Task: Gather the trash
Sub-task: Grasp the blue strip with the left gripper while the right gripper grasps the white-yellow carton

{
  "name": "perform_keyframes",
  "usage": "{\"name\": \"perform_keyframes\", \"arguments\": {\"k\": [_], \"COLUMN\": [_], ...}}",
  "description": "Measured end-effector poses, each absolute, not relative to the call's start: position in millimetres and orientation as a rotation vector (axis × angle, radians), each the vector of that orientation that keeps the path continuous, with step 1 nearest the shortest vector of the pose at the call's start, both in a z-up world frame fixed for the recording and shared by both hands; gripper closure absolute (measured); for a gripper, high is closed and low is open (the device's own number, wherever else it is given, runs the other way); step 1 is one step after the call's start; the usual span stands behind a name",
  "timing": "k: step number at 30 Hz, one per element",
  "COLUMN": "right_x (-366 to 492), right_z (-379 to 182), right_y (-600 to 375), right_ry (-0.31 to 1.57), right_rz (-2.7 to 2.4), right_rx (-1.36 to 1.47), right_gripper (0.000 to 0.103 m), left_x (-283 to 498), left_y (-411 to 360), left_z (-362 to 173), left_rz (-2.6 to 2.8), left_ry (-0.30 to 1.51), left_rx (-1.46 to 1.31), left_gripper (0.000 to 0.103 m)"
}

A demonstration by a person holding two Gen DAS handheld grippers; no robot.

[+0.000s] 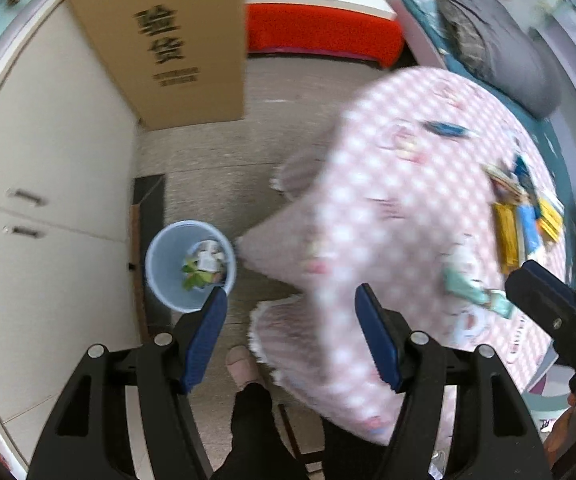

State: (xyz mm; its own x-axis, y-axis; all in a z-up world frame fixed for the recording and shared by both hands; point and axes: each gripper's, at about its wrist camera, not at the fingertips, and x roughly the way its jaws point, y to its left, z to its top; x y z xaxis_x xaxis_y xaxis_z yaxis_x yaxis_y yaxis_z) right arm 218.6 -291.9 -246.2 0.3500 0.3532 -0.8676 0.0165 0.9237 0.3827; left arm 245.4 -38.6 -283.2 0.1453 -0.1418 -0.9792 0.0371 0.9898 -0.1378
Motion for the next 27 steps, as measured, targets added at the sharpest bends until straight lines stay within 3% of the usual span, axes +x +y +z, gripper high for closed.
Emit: {"name": "perform_keyframes", "arguments": {"k": [14,27], "right_x": [211,236], "right_z": [-257,-297], "right_y": [-498,-559], "right_ry": [1.137,1.165], "right_rz": [-0.074,-0.153], "right_rx": [0.563,0.787], "right_gripper": [0.035,0.030], "left_x": [275,329], "left_y": [-228,-327], "left_z": [-270,-281], "left_rz": [-0.290,-0.354], "left_ry": [1.391,1.379], "left_rx": [-0.046,0.001], "left_gripper": [0.038,0.038]}}
